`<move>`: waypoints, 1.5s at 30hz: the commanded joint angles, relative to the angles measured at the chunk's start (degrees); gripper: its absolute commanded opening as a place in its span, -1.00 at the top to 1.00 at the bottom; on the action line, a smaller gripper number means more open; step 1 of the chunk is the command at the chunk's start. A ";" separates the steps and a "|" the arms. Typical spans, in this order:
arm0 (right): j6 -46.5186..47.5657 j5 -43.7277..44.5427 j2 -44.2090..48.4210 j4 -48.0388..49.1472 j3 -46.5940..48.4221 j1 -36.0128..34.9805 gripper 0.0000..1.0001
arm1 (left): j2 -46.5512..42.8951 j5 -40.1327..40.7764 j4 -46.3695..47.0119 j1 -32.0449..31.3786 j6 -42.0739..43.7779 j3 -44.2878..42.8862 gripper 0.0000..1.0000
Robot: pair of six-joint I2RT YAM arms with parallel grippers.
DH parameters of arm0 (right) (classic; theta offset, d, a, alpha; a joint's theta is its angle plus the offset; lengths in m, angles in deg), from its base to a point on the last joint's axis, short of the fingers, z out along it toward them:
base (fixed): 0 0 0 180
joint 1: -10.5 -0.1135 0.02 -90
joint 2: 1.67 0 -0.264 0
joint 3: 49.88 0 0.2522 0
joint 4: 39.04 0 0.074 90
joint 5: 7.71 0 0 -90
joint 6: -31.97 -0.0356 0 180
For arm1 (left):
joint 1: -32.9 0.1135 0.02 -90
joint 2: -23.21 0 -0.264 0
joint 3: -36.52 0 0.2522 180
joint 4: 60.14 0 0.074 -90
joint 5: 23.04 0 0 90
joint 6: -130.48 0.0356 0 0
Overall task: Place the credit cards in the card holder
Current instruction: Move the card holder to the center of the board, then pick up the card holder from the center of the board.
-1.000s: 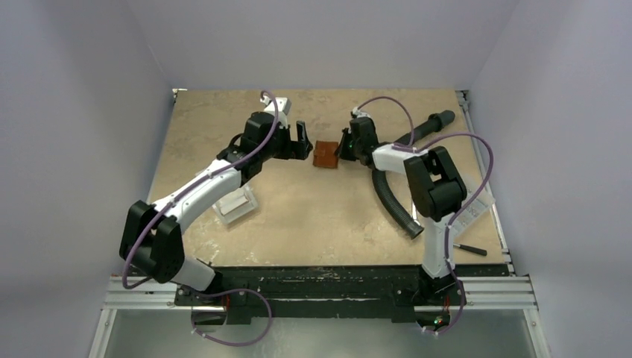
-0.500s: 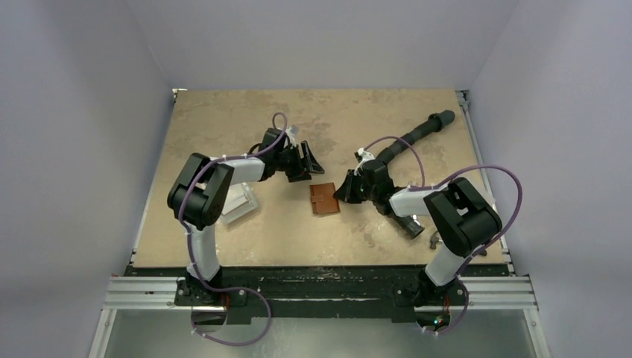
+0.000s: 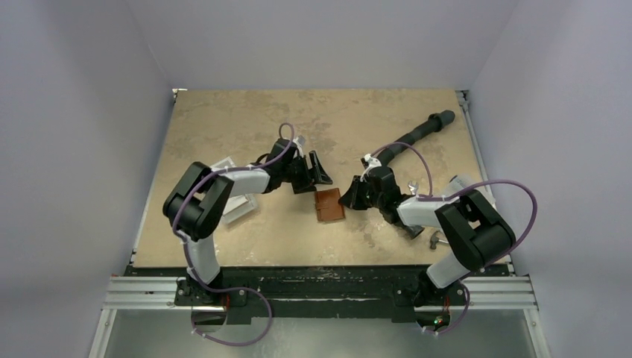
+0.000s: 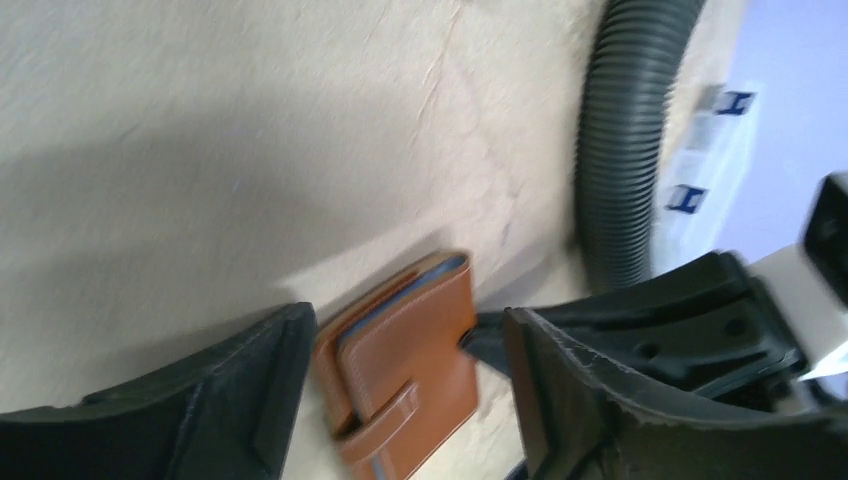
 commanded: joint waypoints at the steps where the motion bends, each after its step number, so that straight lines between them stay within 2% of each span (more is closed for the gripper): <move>1: 2.01 3.72 2.63 -4.28 0.15 -0.24 1.00 | -9.45 15.85 -10.91 -1.27 3.67 2.83 -0.65; 3: 1.84 3.88 2.40 -4.44 0.33 -0.26 1.00 | -11.69 16.79 -10.89 -1.32 2.64 4.34 -0.87; 4: 1.65 3.88 2.28 -4.30 0.31 -0.25 1.00 | -12.00 15.86 -9.78 -1.49 1.45 5.50 -0.91; 7: 0.84 4.05 2.21 -3.78 0.11 -0.32 1.00 | -9.27 9.41 -4.46 -2.52 -2.49 8.62 -0.89; 11: -0.11 3.83 2.51 -2.43 -0.50 -0.32 1.00 | -4.25 3.33 0.41 -4.06 -6.81 10.96 -0.70; 14: -0.28 3.98 2.67 -1.69 -1.28 -0.30 1.00 | -4.15 1.81 7.07 -4.69 -9.95 13.92 -0.59; 20: -0.87 3.14 3.14 -0.44 -1.87 -0.28 1.00 | -2.70 1.62 5.64 -5.42 -7.71 11.45 -0.33; 27: -0.54 3.35 5.77 -1.22 -1.76 -0.37 0.95 | -2.37 -0.38 5.43 -5.43 -5.57 9.11 0.38; 29: 0.07 3.75 7.14 -2.22 -1.64 -0.51 0.80 | -2.38 -0.83 4.96 -5.36 -5.00 8.09 0.63; 31: 1.49 4.92 8.89 -4.96 -1.36 -0.66 0.59 | -2.38 -1.03 3.61 -5.33 -4.18 6.90 1.00; 34: 4.50 8.36 12.58 -9.80 -1.02 -0.75 0.13 | -2.12 -2.20 2.39 -5.01 -3.43 5.26 1.00; 35: 5.96 9.48 14.13 -11.40 -0.98 -0.87 -0.12 | -2.05 -2.75 1.82 -4.92 -3.30 4.64 1.00; 36: 6.20 9.80 15.55 -11.71 -1.38 -0.91 -0.28 | -1.79 -3.22 0.72 -4.89 -3.10 3.84 1.00; 38: 6.67 9.01 18.65 -9.46 -3.15 -2.00 -0.49 | -1.21 -4.34 -0.88 -4.80 -3.07 2.65 1.00; 41: 7.16 12.29 21.84 -11.37 -1.82 -6.11 -0.66 | -1.28 -5.12 -1.71 -4.77 -3.90 2.26 1.00; 45: 10.16 26.82 21.79 -16.19 2.15 -17.68 -0.72 | -1.97 -5.13 -4.05 -4.79 -4.86 1.63 1.00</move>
